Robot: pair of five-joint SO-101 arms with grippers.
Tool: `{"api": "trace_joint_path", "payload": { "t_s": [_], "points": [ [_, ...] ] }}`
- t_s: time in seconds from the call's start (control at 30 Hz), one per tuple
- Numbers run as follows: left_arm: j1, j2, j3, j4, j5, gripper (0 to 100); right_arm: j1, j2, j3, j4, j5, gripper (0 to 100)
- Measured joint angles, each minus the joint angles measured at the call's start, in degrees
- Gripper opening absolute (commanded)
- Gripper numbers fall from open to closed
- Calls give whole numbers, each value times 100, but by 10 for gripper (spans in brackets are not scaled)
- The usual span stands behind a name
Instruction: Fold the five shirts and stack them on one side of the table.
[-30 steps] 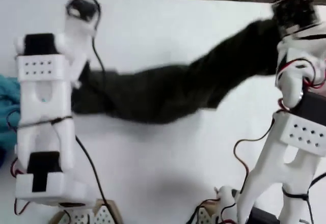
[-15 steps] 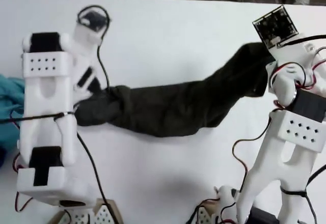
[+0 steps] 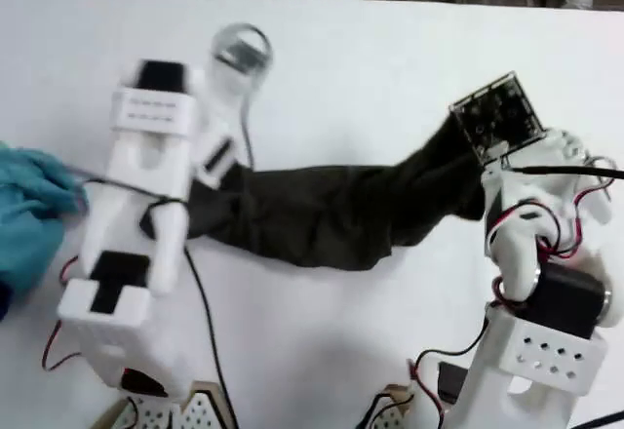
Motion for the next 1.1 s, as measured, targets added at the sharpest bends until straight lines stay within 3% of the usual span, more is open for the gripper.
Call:
{"api": "trace_joint_path", "payload": {
  "t_s": [0.2, 0.33, 0.4, 0.63, 0.73, 0.87, 1.1],
  "points": [
    [536, 316, 730, -132, 0, 221, 290, -62, 870, -826, 0, 21],
    [431, 413, 844, -519, 0, 36, 510, -70, 923, -1081, 0, 21],
    [255, 413, 826, -756, 18, 35, 580, -70, 932, -1152, 0, 21],
    [-510, 413, -527, -949, 1002, 26, 554, -70, 941, -1547, -396, 21],
    [-589, 431, -1327, -492, 1020, 31, 554, -70, 941, -1873, -747, 20],
    [-378, 484, -1477, 308, 352, 96, 536, -70, 958, -2031, -835, 20],
    [264, 484, 167, 404, -721, 302, 536, -70, 1029, -2092, -853, 20]
  ]
}}
